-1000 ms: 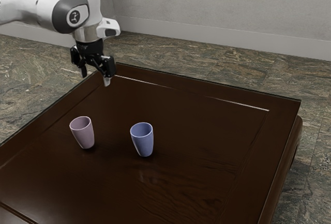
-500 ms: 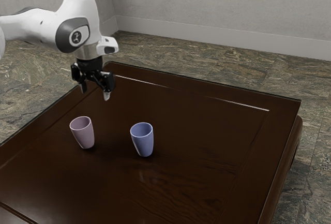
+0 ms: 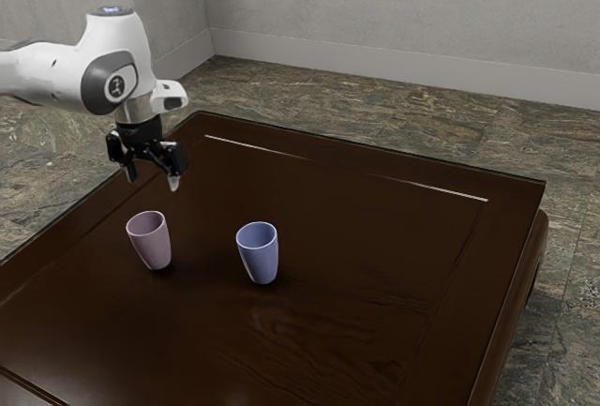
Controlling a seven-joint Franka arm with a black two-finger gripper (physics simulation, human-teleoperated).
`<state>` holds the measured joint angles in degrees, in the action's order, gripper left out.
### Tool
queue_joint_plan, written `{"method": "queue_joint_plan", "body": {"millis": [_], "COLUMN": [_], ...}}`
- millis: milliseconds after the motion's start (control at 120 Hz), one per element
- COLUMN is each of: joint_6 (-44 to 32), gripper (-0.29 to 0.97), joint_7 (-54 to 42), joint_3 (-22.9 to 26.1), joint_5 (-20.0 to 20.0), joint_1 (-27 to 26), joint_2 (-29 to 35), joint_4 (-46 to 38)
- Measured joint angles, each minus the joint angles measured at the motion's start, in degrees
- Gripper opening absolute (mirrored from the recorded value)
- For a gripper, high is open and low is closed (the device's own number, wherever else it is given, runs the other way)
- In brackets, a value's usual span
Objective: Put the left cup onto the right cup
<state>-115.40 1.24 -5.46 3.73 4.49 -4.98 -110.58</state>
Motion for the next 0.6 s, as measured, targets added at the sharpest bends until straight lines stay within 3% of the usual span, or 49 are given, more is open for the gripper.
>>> {"method": "queue_joint_plan", "body": {"millis": [417, 600], "joint_6": [-5.0, -7.8], "gripper": [0.68, 0.68], "joint_7": [-2.6, -3.4], "joint_3": [-2.5, -2.5], "joint_5": [-2.2, -3.8], "joint_1": [-0.2, -0.3], "joint_2": [-4.9, -2.9], "joint_4": [-0.5, -5.5]}}
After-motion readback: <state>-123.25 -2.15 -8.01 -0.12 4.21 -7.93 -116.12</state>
